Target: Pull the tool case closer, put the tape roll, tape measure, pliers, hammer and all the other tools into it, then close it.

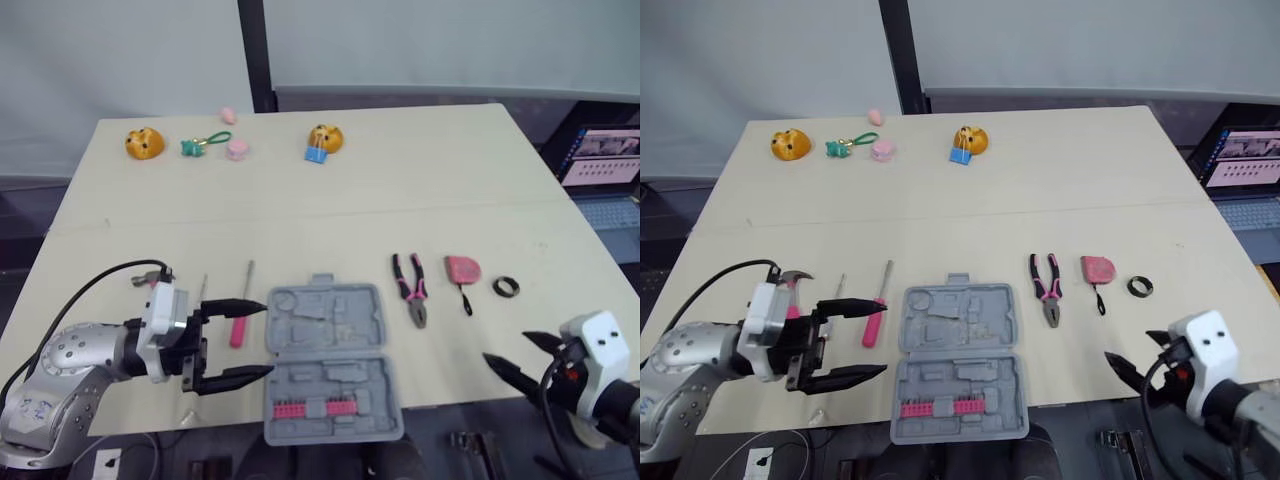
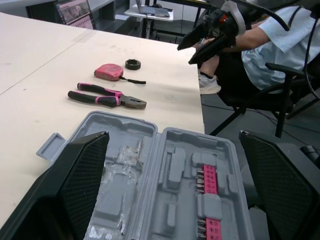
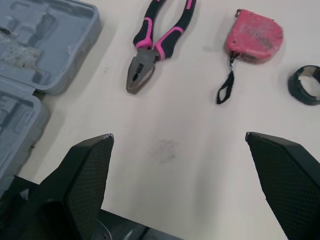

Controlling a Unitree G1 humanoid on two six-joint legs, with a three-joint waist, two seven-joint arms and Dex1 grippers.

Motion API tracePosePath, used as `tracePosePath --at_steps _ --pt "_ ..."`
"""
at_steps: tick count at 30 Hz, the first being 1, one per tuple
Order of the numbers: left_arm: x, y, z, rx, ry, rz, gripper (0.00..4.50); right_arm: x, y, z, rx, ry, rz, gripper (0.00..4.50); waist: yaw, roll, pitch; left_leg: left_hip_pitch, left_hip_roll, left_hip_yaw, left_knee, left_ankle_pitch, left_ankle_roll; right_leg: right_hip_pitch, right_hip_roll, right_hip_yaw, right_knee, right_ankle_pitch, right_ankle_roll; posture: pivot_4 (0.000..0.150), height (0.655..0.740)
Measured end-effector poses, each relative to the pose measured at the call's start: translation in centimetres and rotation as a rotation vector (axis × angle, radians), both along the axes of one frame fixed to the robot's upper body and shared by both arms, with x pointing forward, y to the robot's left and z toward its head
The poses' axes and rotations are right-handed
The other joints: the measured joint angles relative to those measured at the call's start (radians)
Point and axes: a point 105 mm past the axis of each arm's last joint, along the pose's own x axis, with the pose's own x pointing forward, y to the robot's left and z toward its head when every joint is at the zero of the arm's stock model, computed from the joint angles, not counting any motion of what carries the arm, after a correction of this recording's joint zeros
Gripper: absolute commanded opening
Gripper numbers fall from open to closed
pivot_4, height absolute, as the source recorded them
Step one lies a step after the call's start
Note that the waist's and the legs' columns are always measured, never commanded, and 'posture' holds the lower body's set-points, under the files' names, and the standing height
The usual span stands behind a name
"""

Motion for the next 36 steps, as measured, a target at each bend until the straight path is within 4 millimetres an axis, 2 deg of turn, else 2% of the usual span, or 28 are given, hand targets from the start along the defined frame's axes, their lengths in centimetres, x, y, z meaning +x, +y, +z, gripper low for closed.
tracePosePath --at_steps 3,8,13,22,28,32,36 --pt "0.1 -0.4 -0.1 0.003 0.003 -0.013 4.47 1.2 -1.8 0.9 -0.060 0.058 -0.015 4.47 0.000 0.001 0.000 0.000 0.000 0.001 0.000 0.000 0.000 0.000 0.000 0.000 0.000 0.000 0.000 0.150 0.7400" --pt "0.4 -1.2 -0.2 -0.013 0.004 -0.018 4.47 3.0 -3.6 2.0 -0.140 0.142 0.034 4.47 0.002 0.001 0.001 -0.001 0.000 0.001 0.000 0.000 0.001 0.000 0.000 0.000 -0.001 0.000 0.000 0.150 0.7400" --pt "0.5 -1.7 -0.5 -0.015 0.010 -0.016 4.47 4.9 -4.2 2.7 -0.194 0.207 0.145 4.47 -0.002 0.002 0.001 0.000 0.000 0.001 0.001 0.000 0.001 0.000 0.000 0.000 -0.001 0.000 0.001 0.150 0.7400" --pt "0.6 -2.0 -0.9 -0.008 0.003 0.018 4.47 7.1 -4.8 3.4 -0.333 0.322 0.325 4.47 -0.006 0.008 0.005 -0.001 0.001 0.001 0.001 0.000 0.000 -0.001 0.000 0.000 -0.002 0.001 0.001 0.150 0.7400" --pt "0.1 -2.5 -1.2 -0.022 0.001 0.031 4.47 8.5 -5.1 4.5 -0.431 0.352 0.377 4.47 -0.008 0.012 0.007 -0.004 0.000 0.004 0.001 0.001 0.000 -0.006 -0.001 0.001 -0.001 0.001 0.002 0.150 0.7400" --pt "0.2 -2.8 -1.3 -0.033 -0.006 0.040 4.47 9.4 -4.5 5.4 -0.472 0.354 0.427 4.47 -0.011 0.012 0.007 -0.005 0.001 0.007 0.001 0.001 -0.001 -0.007 -0.001 0.001 0.000 0.001 0.002 0.150 0.7400" --pt "0.3 -3.1 -1.5 -0.035 -0.016 0.043 4.47 10.5 -4.8 5.6 -0.533 0.366 0.445 4.47 -0.014 0.012 0.007 -0.005 0.001 0.011 0.001 0.001 -0.001 -0.008 -0.001 0.002 -0.001 0.001 0.003 0.150 0.7400"
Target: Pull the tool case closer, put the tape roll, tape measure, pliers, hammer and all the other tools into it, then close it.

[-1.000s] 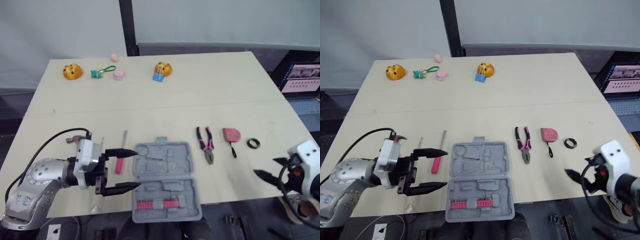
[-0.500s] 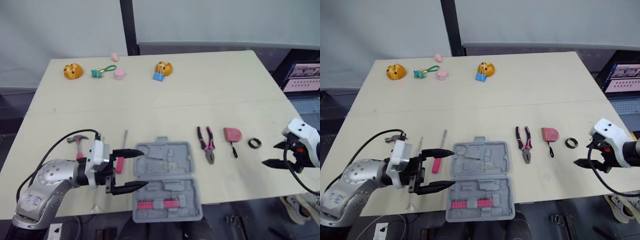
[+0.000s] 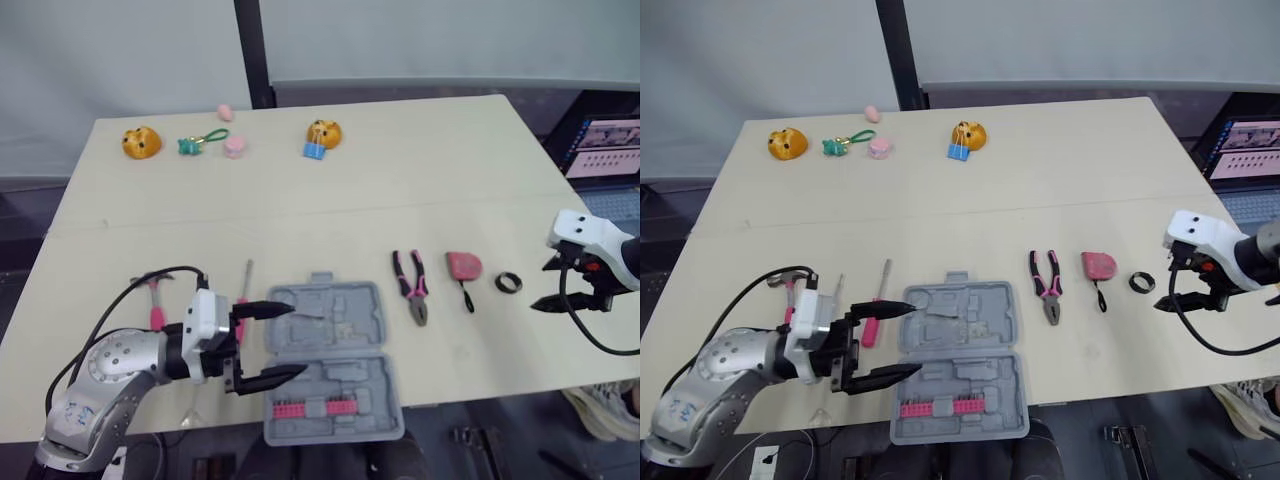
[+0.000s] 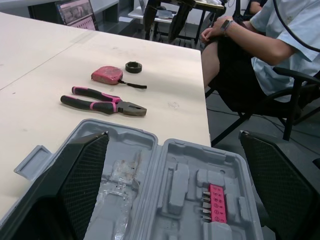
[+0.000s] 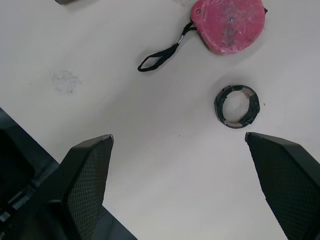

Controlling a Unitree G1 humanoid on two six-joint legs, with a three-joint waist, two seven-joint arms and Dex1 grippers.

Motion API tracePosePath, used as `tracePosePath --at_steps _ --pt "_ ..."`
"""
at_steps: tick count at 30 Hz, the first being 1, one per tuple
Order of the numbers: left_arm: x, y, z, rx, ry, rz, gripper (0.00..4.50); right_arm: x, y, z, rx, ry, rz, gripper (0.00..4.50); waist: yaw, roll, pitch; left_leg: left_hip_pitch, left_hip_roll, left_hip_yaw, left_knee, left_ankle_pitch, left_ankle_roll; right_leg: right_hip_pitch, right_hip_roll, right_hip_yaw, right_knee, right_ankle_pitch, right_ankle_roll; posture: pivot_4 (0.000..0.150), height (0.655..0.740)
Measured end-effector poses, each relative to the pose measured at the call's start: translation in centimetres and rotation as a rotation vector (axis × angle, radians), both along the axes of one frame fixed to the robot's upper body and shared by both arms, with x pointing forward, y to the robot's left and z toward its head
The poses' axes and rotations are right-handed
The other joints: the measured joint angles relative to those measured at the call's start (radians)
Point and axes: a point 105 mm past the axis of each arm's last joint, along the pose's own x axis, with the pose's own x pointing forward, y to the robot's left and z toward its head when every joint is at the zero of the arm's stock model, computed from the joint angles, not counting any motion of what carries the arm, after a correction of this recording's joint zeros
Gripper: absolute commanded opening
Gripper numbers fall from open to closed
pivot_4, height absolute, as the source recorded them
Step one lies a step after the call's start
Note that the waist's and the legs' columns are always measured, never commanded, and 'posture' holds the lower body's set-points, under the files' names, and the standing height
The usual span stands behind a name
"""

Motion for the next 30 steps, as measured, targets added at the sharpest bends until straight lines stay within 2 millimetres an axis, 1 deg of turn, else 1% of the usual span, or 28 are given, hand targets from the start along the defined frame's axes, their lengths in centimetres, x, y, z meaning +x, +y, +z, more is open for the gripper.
tracePosePath --at_steps 3,5,7,13,16,21,24,30 --pt "0.0 -0.3 -0.1 -0.013 -0.006 0.003 4.47 0.8 -0.1 -0.3 -0.024 0.008 0.007 4.47 -0.004 0.000 0.000 0.000 0.000 0.003 0.000 0.000 0.000 0.000 0.000 0.000 0.000 0.000 0.000 0.150 0.7400" --pt "0.0 -0.7 -0.2 -0.022 -0.008 0.001 4.47 1.6 0.2 -0.4 -0.037 0.009 0.019 4.47 -0.010 0.000 0.000 0.000 0.000 0.003 0.000 0.000 0.000 0.000 0.000 0.000 0.000 0.000 0.000 0.150 0.7400" --pt "0.1 -0.9 -0.3 -0.022 -0.014 0.004 4.47 2.0 0.3 -0.8 -0.049 0.025 0.029 4.47 -0.011 0.000 0.000 0.000 0.001 0.004 0.000 0.000 -0.001 -0.001 0.000 0.000 0.000 0.000 0.000 0.150 0.7400" --pt "0.2 -1.0 -0.4 -0.030 -0.023 0.025 4.47 2.8 0.1 -1.6 -0.080 0.060 0.030 4.47 -0.011 0.000 0.000 -0.001 0.000 0.004 0.000 0.000 -0.001 -0.001 0.000 0.000 0.000 0.000 0.001 0.150 0.7400" --pt "0.2 -1.1 -0.6 -0.032 -0.016 0.035 4.47 2.9 -0.1 -1.9 -0.091 0.081 0.032 4.47 -0.011 0.000 0.000 -0.001 0.001 0.004 0.000 0.000 -0.001 -0.001 0.000 0.000 0.000 0.000 0.001 0.150 0.7400" --pt "0.0 -0.9 -1.2 -0.026 -0.005 0.060 4.47 3.5 -0.3 -1.2 -0.126 0.078 0.038 4.47 -0.013 0.000 0.000 -0.001 0.001 0.005 0.000 0.000 -0.001 -0.001 0.000 0.000 0.000 0.000 0.001 0.150 0.7400" --pt "0.0 -1.0 -1.2 -0.031 -0.016 0.067 4.47 4.2 0.5 -1.1 -0.122 0.074 0.050 4.47 -0.013 0.000 0.000 -0.001 0.001 0.005 0.000 0.000 -0.001 -0.001 0.000 0.000 0.000 0.000 0.001 0.150 0.7400" --pt "-0.2 -1.2 -1.8 -0.045 -0.003 0.090 4.47 4.8 1.4 -2.2 -0.107 0.117 0.010 4.47 -0.011 0.000 0.000 -0.001 0.001 0.005 0.001 0.000 -0.001 -0.002 0.000 0.000 0.000 0.000 0.001 0.150 0.7400"
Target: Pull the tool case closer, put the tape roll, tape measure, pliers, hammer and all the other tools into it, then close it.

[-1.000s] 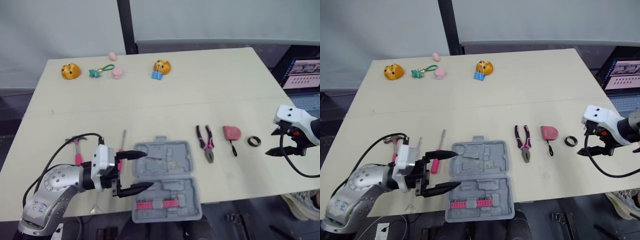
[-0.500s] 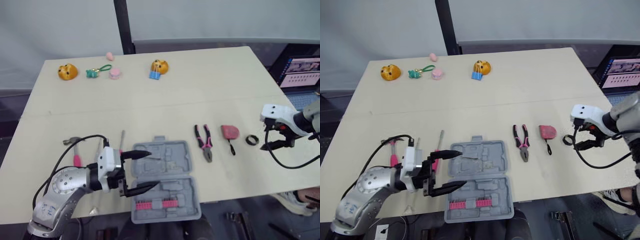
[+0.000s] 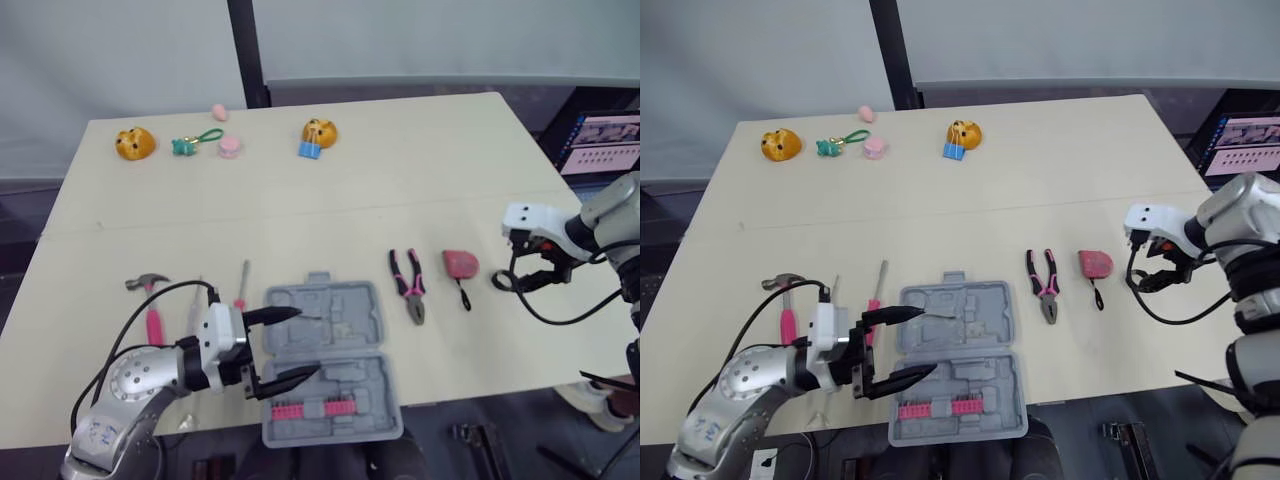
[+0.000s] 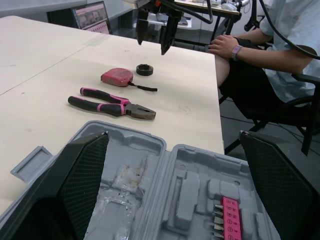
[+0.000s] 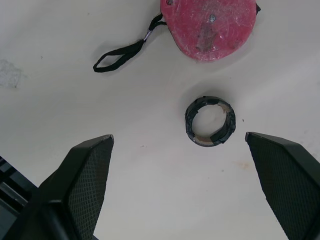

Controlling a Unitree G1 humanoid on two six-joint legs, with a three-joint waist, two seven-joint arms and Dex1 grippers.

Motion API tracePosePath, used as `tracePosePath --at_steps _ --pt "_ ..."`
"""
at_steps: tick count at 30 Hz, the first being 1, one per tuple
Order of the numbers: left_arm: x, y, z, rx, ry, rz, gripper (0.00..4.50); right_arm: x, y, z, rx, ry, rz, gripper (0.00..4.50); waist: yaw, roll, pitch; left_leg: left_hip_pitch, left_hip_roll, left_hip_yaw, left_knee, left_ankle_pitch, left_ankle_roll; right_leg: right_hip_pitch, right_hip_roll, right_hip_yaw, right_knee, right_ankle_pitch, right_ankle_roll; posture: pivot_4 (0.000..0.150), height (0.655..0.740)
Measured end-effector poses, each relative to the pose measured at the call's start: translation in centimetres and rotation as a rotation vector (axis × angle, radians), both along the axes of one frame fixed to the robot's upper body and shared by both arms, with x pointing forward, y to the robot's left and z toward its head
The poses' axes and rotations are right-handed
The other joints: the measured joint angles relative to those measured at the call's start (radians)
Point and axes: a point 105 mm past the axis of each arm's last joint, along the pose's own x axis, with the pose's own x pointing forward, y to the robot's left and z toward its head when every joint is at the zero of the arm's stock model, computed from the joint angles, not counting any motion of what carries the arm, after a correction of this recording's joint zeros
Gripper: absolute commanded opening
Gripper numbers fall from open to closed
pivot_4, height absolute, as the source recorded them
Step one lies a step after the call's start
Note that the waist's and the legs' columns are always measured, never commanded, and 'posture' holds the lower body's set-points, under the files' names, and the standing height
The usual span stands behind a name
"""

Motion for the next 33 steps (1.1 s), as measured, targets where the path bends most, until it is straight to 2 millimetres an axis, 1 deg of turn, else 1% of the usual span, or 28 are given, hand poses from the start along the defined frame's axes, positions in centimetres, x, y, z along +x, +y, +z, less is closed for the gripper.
tracePosePath --at_steps 3,5,8,13,19,26,33 --pt "0.0 0.0 -0.1 0.003 -0.005 0.016 4.47 0.0 -0.1 -0.9 0.011 0.031 -0.063 4.47 0.001 0.000 0.000 0.000 0.000 0.000 0.001 0.000 0.000 0.000 0.000 0.000 0.001 0.000 0.000 0.150 0.7400" --pt "0.0 0.0 -0.1 0.003 -0.005 0.019 4.47 -0.1 -0.4 -1.1 0.006 0.035 -0.087 4.47 0.000 0.001 0.000 0.000 0.000 0.000 0.000 0.000 0.000 0.000 0.000 0.000 0.000 0.000 0.000 0.150 0.7400" --pt "-0.1 0.0 -0.2 0.007 -0.007 0.026 4.47 0.2 -0.9 -1.7 -0.004 0.034 -0.155 4.47 -0.003 0.001 0.000 0.000 0.000 0.000 0.000 0.000 0.000 0.000 0.000 0.000 0.000 0.000 0.000 0.150 0.7400" --pt "-0.2 -0.1 0.1 0.009 -0.023 0.026 4.47 0.6 -1.2 -2.8 -0.024 0.024 -0.207 4.47 -0.004 0.001 0.001 0.000 0.000 0.000 0.000 0.000 0.000 0.000 0.000 0.000 0.000 0.000 0.000 0.150 0.7400" --pt "-0.2 -0.2 0.1 0.009 -0.022 0.026 4.47 1.4 -0.8 -3.2 -0.025 -0.003 -0.221 4.47 -0.002 0.001 0.001 0.000 0.000 0.000 0.000 0.000 0.000 0.000 0.000 0.000 0.001 0.000 0.000 0.150 0.7400" --pt "-0.3 -0.2 0.0 0.008 -0.015 0.027 4.47 1.3 -1.1 -3.6 -0.027 -0.002 -0.233 4.47 -0.005 0.001 0.001 0.000 0.000 0.000 0.000 0.000 0.000 0.000 0.000 0.000 0.001 0.000 0.000 0.150 0.7400" --pt "-0.4 0.1 -0.2 0.012 -0.007 0.036 4.47 1.5 -0.8 -3.7 -0.015 -0.003 -0.226 4.47 -0.005 0.001 0.001 0.000 0.000 0.000 0.000 0.000 0.000 0.000 0.000 0.000 0.001 0.000 0.000 0.150 0.7400"
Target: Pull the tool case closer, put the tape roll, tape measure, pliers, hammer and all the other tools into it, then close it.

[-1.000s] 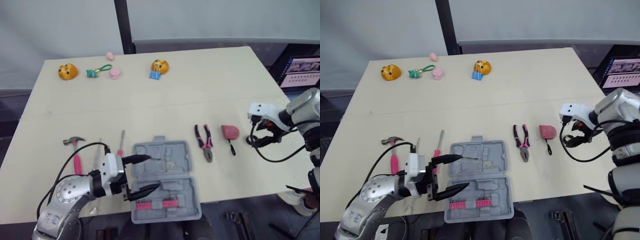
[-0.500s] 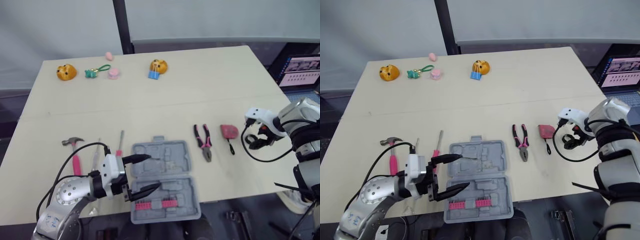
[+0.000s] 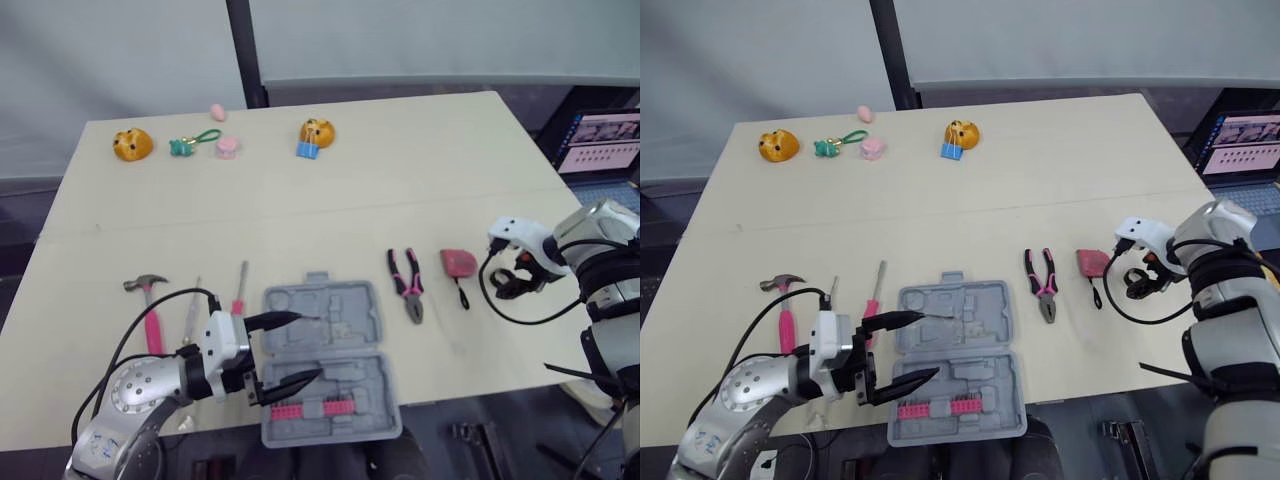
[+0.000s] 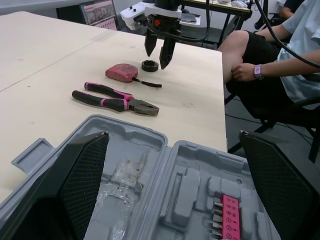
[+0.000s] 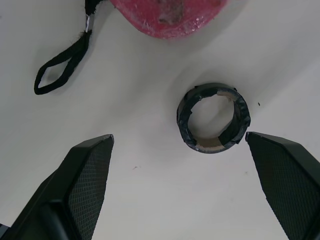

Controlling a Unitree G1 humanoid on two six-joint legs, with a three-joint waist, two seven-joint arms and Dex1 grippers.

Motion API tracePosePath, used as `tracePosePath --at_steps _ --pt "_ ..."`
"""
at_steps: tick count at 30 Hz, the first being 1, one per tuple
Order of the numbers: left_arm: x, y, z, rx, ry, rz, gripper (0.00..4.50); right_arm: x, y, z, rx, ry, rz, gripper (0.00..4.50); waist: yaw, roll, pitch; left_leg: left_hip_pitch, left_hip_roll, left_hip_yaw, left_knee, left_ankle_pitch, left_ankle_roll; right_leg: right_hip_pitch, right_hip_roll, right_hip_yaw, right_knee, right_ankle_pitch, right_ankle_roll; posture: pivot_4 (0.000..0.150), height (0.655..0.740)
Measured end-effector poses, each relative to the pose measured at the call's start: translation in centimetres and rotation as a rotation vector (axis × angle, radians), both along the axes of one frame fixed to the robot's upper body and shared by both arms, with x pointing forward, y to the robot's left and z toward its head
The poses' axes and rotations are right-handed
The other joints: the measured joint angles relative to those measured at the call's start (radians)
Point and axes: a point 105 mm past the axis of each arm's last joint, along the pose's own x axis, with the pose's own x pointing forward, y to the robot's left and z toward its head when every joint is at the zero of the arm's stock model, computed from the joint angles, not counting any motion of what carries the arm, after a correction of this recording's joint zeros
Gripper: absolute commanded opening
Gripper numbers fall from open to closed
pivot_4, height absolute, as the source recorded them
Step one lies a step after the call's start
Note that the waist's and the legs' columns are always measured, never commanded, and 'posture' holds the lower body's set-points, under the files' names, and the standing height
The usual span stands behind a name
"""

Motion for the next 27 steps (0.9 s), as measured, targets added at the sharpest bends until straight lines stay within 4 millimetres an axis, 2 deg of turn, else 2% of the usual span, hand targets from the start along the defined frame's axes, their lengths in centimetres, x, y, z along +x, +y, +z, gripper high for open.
tracePosePath --at_steps 18,27 --pt "0.1 0.4 0.2 0.016 0.008 0.007 4.47 -0.1 1.0 -1.6 0.026 0.029 -0.003 4.47 -0.001 0.000 0.000 0.000 0.000 0.000 0.000 0.000 0.000 0.000 0.000 0.000 0.000 0.000 0.000 0.150 0.7400" --pt "0.3 0.1 0.6 0.019 -0.005 0.011 4.47 -0.3 0.6 -1.9 0.024 0.036 -0.036 4.47 -0.001 0.000 0.000 0.000 0.000 0.000 0.000 0.000 0.000 0.000 0.000 0.000 0.000 0.000 0.000 0.150 0.7400"
